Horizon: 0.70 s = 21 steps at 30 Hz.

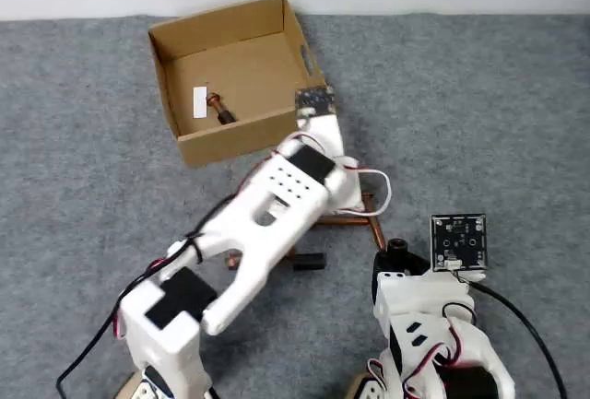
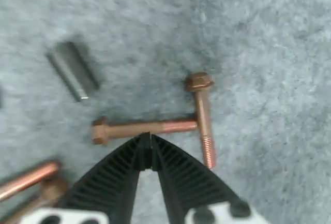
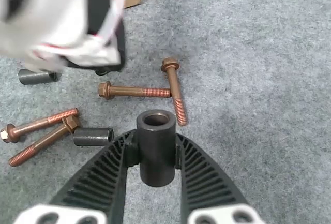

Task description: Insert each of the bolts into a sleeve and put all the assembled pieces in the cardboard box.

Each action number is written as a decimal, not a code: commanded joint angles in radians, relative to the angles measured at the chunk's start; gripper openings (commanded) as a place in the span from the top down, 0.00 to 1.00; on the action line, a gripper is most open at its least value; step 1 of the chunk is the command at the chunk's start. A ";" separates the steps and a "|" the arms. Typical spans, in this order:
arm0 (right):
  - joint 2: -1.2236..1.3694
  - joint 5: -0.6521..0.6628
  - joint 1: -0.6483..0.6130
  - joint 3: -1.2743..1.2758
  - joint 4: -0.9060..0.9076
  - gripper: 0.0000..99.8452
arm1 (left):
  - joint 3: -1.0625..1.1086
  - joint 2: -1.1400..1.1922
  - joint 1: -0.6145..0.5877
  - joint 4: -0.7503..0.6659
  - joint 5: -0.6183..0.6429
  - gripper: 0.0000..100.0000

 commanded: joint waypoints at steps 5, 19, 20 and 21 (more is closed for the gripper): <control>-0.004 0.012 0.010 -0.009 -0.028 0.99 | -0.082 0.055 0.049 -0.077 0.037 0.92; -0.004 0.012 0.012 -0.009 -0.028 0.99 | -0.294 0.278 0.049 -0.080 0.035 0.89; -0.004 0.012 0.012 -0.009 -0.028 0.99 | -0.312 0.302 0.049 -0.077 0.035 0.89; -0.004 0.012 0.012 -0.009 -0.028 0.99 | -0.329 0.324 0.049 -0.075 0.035 0.89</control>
